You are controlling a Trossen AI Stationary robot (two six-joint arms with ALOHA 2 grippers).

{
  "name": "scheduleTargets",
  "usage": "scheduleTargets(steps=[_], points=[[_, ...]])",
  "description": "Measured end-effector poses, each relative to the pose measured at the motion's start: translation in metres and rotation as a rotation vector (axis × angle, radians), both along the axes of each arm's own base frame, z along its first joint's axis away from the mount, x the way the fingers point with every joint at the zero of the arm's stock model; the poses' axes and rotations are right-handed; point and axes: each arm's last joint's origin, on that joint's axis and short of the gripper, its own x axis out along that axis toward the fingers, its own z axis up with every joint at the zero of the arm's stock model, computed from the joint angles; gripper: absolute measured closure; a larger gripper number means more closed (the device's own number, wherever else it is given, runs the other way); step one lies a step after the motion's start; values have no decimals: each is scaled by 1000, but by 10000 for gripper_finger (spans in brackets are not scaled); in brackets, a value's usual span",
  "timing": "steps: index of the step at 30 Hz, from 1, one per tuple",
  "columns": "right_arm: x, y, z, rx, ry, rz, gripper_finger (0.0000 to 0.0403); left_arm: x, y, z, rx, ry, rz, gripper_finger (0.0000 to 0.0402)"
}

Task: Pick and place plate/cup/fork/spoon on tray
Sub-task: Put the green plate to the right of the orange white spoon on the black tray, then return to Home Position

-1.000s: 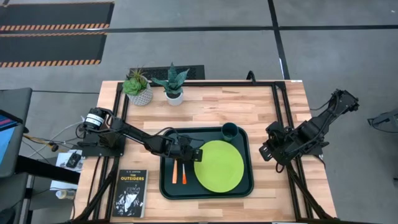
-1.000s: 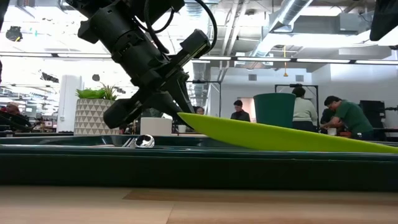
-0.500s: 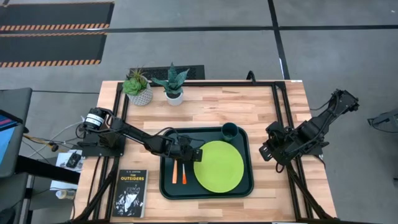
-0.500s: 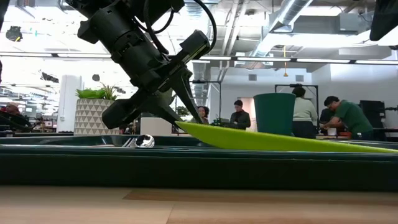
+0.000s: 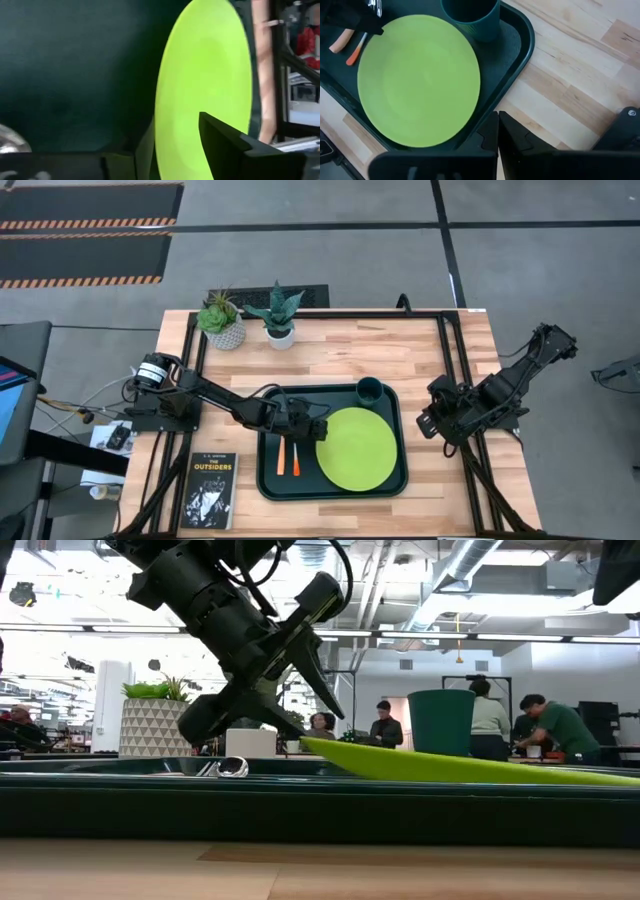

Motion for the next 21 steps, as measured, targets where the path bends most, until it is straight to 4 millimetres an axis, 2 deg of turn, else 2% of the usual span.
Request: scheduleTargets(steps=[9,15,21], points=[[0,0,0,-9,-8,-3,381,0,0,0,0,2,-5,216],[1,0,0,-7,-19,-4,376,0,0,0,-9,6,-15,201],[4,1,2,-32,-65,14,380,-5,-2,22,0,-48,-141,200]])
